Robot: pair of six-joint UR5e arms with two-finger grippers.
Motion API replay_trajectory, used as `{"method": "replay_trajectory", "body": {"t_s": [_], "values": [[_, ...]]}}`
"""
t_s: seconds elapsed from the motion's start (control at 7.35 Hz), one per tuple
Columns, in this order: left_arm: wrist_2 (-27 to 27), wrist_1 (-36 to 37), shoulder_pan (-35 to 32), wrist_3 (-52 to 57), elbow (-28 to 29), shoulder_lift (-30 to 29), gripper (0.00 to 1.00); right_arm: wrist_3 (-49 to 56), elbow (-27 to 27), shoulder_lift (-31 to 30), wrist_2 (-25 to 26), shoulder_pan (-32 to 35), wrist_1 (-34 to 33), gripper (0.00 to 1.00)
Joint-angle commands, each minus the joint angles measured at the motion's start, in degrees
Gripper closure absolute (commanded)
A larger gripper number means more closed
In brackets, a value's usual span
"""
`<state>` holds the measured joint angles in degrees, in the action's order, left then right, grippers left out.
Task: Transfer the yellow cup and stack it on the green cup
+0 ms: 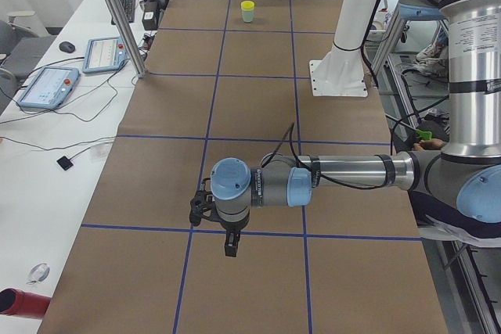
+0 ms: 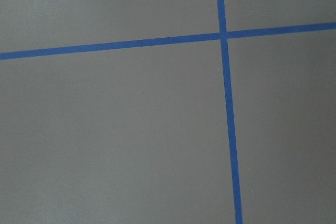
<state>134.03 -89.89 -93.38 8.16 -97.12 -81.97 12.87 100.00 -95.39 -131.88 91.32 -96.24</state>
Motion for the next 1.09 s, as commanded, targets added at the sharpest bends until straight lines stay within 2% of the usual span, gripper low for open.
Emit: {"method": "replay_trajectory", "body": {"t_s": [0.0,0.95], "values": [[-0.08,-1.24,0.04,0.01,-1.06,0.49,0.0,0.05,-0.07,0.03,0.14,0.0,0.09,0.0],[-0.17,-1.43,0.13,0.01,-0.44,1.02,0.0,-0.04,-0.6,-0.24,-0.3,0.0,0.0,0.0]]}}
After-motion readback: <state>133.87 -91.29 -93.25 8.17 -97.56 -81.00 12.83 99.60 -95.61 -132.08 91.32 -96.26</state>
